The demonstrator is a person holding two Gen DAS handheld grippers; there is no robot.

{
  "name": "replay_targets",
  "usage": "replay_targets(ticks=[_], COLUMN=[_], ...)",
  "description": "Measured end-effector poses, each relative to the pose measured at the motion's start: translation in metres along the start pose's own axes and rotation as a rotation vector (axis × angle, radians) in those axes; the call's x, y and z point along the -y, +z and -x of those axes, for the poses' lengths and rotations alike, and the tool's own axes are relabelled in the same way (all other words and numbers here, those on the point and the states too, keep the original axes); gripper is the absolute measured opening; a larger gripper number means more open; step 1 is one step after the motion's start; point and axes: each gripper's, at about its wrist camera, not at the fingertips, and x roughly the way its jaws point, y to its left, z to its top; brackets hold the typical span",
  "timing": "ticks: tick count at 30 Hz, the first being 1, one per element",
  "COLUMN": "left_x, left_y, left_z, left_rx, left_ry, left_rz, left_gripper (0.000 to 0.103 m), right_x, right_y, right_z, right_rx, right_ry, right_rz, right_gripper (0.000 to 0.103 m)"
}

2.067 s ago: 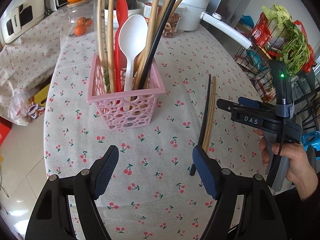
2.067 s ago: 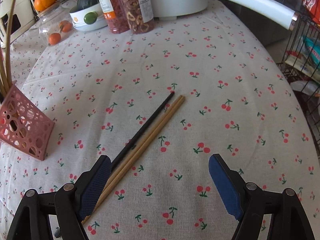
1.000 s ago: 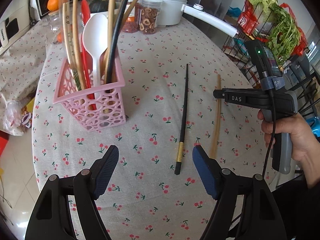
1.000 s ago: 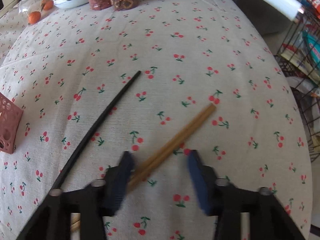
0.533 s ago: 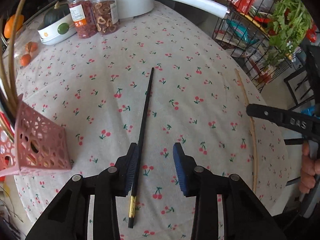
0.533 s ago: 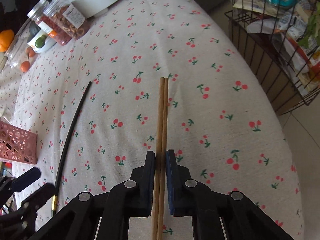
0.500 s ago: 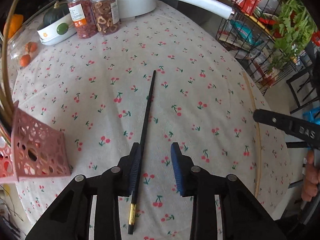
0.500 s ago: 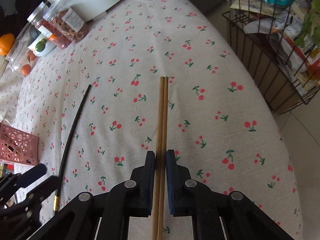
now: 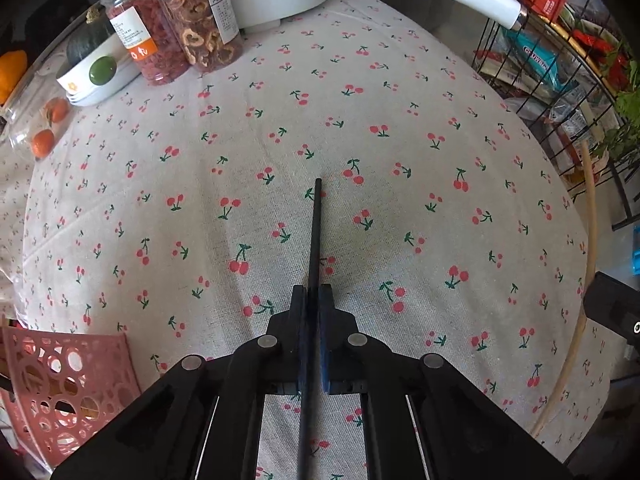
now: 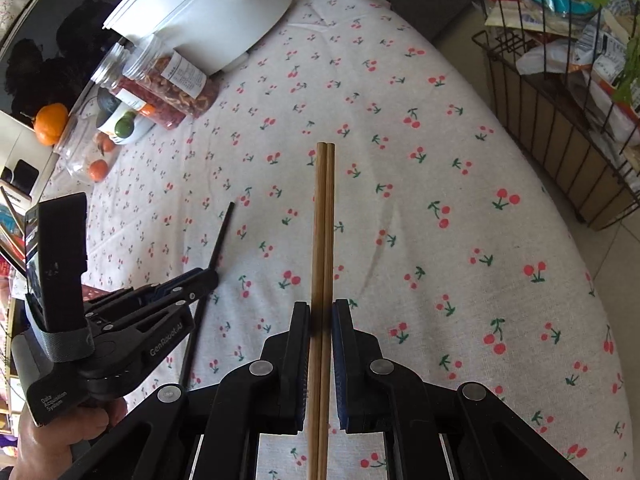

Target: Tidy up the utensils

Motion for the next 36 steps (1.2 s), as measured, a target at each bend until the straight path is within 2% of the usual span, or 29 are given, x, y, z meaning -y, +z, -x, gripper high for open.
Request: replay_targets(ticks=[3,7,15,19,20,24,28,36], left_x=[-0.002,-0.004,-0.02,-0.028,-0.031,-0.051,-0.073,-0.096], left_y=[-0.012,-0.033,-0.088,-0.117,-0.125,-0.154,-0.162,-0.181], left_z=[0.014,0.059,0.161,0.196,0.204,0.225,0.237,0.252], left_rx=[0.025,0.106,0.323,0.426,0.454,0.57,0.602,0.636], left_ry=[-0.015,-0.048,-0.125,-0.154,-0.161,-0.208,-0.247,-0.262], left_rz=[0.001,-0.023,-0.042,-0.048,-0.047,-0.015,0.032,0.058], left_gripper=[0.005,0.005,0.005,0.005,0.005,0.005,0.005,0.005], right_x=[-0.007,-0.016,-0.047,-0.076,-0.082,-0.103,-0.118,-0.113], right_y=[-0.002,-0.009,-0.029,-0.042,-0.045,-0.057,-0.063,-0.055], right_z=[0.006,0.017,0.054,0.073,0.076,0.086,0.088,0.078], right_rx=[0.016,0.042,0.135,0.192,0.202,0.243,0.258,0.251], right_ry=[0.002,0.006,0.049,0.06,0.061,0.056,0.049,0.027], right_rz=[0.015,0.03,0.045,0.091,0.103,0.148,0.192,0.176], right_gripper=[0.008,0.008,0.008,0.008,0.004,0.002,0.002,0.001])
